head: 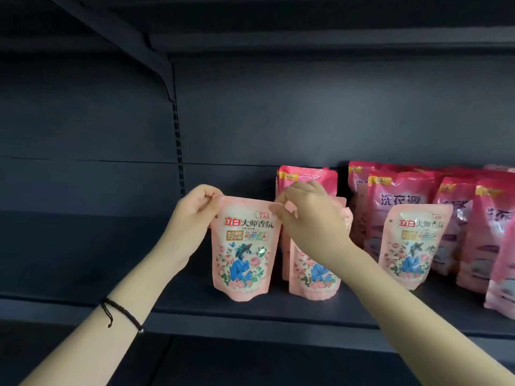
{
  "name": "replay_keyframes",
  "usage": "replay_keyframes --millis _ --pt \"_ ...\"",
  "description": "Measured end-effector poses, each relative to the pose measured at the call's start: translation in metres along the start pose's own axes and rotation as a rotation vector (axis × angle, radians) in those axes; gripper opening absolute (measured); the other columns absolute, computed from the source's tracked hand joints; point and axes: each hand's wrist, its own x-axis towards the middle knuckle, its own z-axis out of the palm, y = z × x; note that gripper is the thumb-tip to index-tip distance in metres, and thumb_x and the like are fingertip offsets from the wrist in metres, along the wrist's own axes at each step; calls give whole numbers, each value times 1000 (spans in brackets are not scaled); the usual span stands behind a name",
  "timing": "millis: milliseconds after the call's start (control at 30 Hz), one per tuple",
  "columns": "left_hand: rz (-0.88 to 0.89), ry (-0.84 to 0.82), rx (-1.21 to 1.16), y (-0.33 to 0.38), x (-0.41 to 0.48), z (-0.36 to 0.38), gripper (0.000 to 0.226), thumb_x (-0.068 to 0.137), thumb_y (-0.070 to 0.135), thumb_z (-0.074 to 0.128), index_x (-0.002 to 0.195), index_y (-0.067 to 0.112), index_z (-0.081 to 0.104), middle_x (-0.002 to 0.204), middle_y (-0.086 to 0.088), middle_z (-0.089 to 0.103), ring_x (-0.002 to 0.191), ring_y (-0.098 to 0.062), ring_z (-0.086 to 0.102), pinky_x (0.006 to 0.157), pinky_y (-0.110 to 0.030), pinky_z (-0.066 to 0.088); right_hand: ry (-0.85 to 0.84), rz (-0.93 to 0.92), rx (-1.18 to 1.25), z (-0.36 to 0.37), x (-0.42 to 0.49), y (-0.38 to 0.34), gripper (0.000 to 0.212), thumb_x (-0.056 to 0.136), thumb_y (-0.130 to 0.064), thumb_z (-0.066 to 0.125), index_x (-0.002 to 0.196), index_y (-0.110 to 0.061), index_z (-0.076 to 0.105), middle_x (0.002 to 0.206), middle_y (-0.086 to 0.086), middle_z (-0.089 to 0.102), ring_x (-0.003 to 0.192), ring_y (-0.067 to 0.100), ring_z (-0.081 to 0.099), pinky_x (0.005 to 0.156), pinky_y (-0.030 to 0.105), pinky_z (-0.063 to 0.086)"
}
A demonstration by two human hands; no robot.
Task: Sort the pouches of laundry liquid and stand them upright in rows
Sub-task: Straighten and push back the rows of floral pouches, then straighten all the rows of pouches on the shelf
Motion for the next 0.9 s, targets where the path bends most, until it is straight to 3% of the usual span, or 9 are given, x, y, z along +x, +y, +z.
replay_keyframes --millis 100,200,333,467,633,733,800,900 --pt "-44 -18 24 -17 12 -13 13 98 19 51 89 18 61 87 -4 70 79 -10 64 74 -31 52 -102 0 -118 15 14 -5 19 93 -27 58 91 -13 71 99 -3 61 97 18 41 80 32 41" --pt "-77 -58 39 -28 19 -22 15 98 18 51 88 16 62 79 3 71 75 -6 65 64 -21 55 -210 3 -188 25 22 -9 22 95 -30 53 97 -15 70 107 -1 61 104 21 44 87 37 43" --pt "-31 -145 190 -31 29 -37 14 94 19 54 84 24 64 80 9 72 75 -4 66 69 -26 54 -287 -66 -207 16 29 -13 21 95 -32 53 87 -16 65 92 -1 59 95 22 52 76 34 45" --pt "153 -238 431 -3 52 -43 15 90 26 60 78 33 65 80 20 70 76 4 63 68 -19 44 -375 -83 -254 -22 46 -3 20 92 -35 53 88 -19 64 89 -5 63 82 19 59 71 37 52" --pt "435 -425 776 40 88 -8 9 88 44 52 87 40 59 85 21 63 79 5 57 66 -22 46 -457 -128 -518 -71 79 38 13 90 -37 51 92 -29 61 94 -13 63 88 17 61 74 35 53" --pt "701 -486 1117 56 117 27 16 92 50 45 103 42 54 96 19 59 89 -1 55 72 -27 45 -575 -264 -728 -84 99 70 20 92 -40 48 107 -33 59 105 -11 61 97 17 60 73 31 50" --pt "880 -455 1245 58 138 48 26 94 50 42 113 37 54 99 14 60 98 -10 56 82 -32 46 -647 -406 -850 -87 110 89 25 94 -39 46 116 -32 56 113 -8 60 105 18 59 77 33 51" --pt "1015 -428 1362 52 163 70 34 94 54 37 116 34 53 100 11 62 101 -13 55 82 -31 43 -699 -532 -937 -86 127 111 28 94 -39 46 119 -28 56 116 -6 60 108 19 57 81 37 52"
